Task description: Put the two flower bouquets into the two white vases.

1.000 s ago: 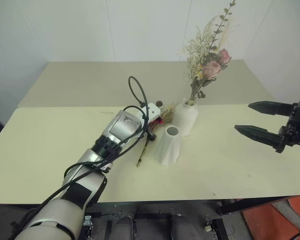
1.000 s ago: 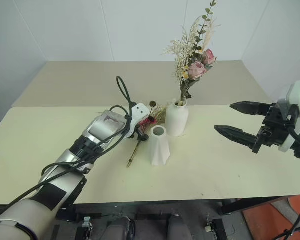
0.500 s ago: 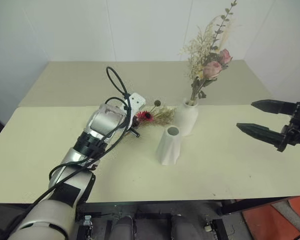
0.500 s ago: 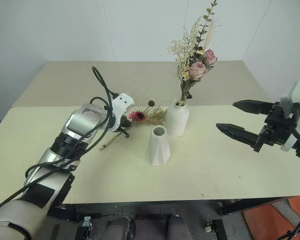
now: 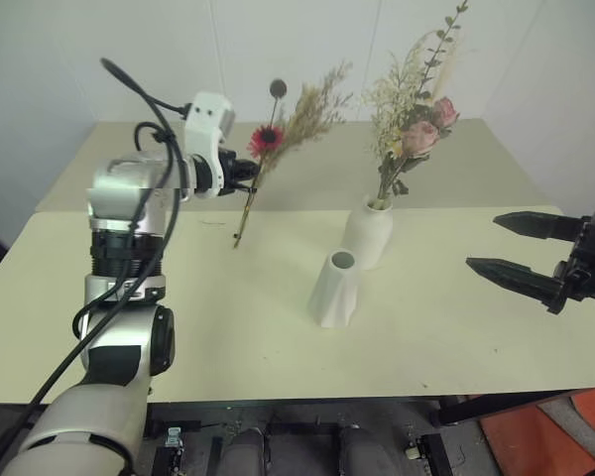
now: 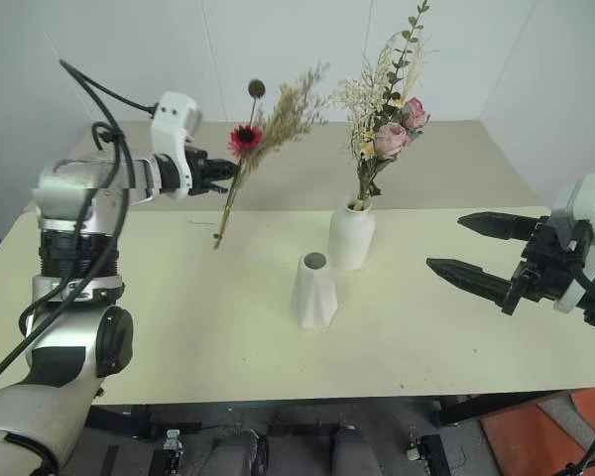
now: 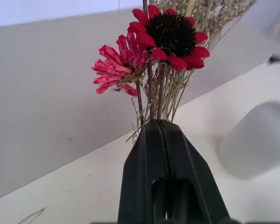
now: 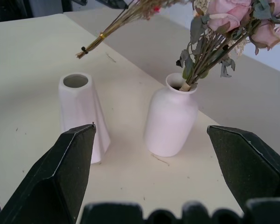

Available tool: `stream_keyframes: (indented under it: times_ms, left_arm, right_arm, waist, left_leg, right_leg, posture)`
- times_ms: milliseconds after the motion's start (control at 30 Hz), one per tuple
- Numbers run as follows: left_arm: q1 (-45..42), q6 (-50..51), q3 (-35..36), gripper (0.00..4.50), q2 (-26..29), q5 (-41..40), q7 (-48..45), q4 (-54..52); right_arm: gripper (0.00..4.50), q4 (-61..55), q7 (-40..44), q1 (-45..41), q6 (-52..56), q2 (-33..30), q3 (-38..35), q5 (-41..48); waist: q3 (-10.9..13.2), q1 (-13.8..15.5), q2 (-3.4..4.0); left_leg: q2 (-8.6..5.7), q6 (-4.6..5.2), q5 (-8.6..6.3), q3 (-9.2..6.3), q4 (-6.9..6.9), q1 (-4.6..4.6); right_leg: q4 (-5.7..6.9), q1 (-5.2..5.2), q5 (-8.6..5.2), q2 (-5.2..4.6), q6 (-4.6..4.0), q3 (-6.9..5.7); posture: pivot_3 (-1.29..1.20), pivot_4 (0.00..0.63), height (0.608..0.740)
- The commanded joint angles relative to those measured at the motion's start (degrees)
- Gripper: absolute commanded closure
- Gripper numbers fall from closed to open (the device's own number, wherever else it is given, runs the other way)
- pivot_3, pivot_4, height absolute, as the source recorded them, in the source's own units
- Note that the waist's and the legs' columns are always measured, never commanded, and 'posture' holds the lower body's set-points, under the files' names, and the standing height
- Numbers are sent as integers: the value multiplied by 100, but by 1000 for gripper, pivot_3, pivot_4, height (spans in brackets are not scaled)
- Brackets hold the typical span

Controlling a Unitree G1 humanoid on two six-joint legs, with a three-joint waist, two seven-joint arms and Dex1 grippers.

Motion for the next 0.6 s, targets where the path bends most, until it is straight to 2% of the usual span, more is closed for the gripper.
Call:
stream_keyframes:
  times_ms: [33,267,600]
  left_arm:
    - [-310,-106,684,4480,15,-838,-304,-149]
    - [-401,-280,723,4480,237,-1699,-1265,115]
    - [-52,-1339,332,4480,319,-2125,-2780,109]
  right_arm:
    - [0,-160,12,33,-162,11,-273,60]
    - [0,-337,-4,317,-187,129,-468,74]
    - [0,-327,249,644,-110,19,-831,146]
  waist:
    - [0,0,0]
    - [0,0,0]
    - [0,-3,1]
  left_leg:
    - [0,0,0,-1,0,0]
    - [-2,-1,0,0,0,2]
    - [0,-1,0,2,-2,4]
  right_leg:
    - [0,0,0,0,0,-1]
    - [3,2,0,0,0,-1]
    - [0,3,0,1,-1,0]
  posture:
    - [0,150,740]
    - [0,150,740]
    - [0,150,740]
